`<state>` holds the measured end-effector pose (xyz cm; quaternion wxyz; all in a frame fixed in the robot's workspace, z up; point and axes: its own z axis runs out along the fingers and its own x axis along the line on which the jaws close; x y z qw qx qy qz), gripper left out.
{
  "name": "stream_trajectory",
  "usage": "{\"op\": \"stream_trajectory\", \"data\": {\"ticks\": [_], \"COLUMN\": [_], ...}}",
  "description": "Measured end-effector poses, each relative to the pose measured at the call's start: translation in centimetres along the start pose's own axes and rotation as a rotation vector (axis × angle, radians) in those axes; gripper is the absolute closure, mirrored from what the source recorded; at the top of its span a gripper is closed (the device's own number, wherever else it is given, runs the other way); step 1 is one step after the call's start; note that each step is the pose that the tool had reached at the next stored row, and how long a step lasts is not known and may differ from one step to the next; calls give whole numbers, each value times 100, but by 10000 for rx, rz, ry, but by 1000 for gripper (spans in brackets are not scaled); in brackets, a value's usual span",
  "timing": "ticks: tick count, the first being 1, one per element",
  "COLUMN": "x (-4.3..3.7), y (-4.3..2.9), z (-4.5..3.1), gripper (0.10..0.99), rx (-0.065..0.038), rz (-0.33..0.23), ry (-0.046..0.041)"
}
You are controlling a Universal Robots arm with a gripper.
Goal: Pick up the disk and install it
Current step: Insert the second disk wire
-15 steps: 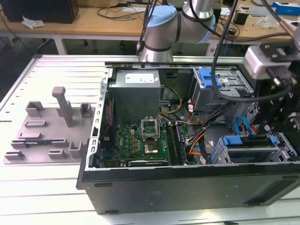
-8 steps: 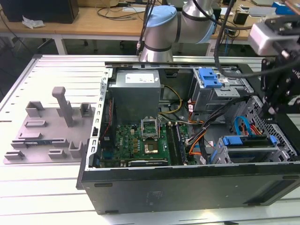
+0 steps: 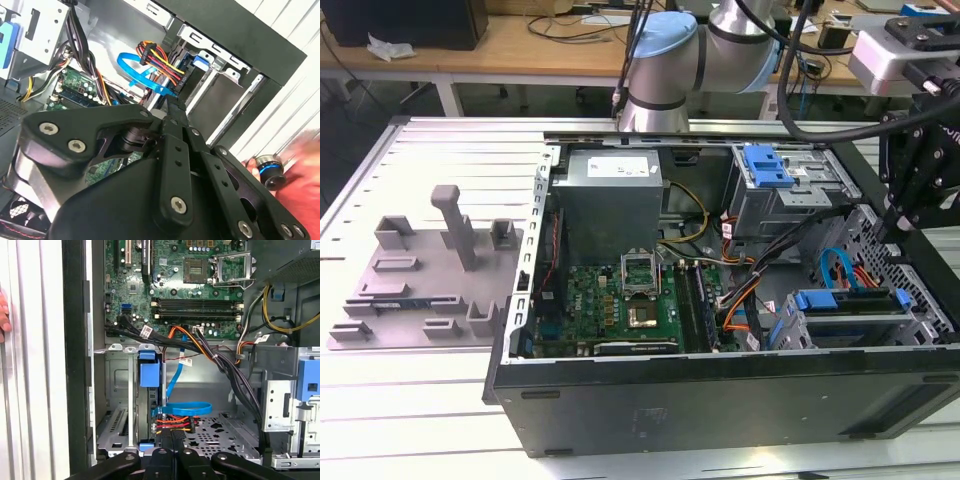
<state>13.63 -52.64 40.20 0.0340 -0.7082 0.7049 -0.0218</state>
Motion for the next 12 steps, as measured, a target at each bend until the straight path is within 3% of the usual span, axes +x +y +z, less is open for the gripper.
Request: {"op": "stream_trajectory", "data": {"ticks": [12], "x": [-1], "y": [0], "z": [0], "gripper": [980], "rx": [0], "rz": [-4], "ry": [57]}}
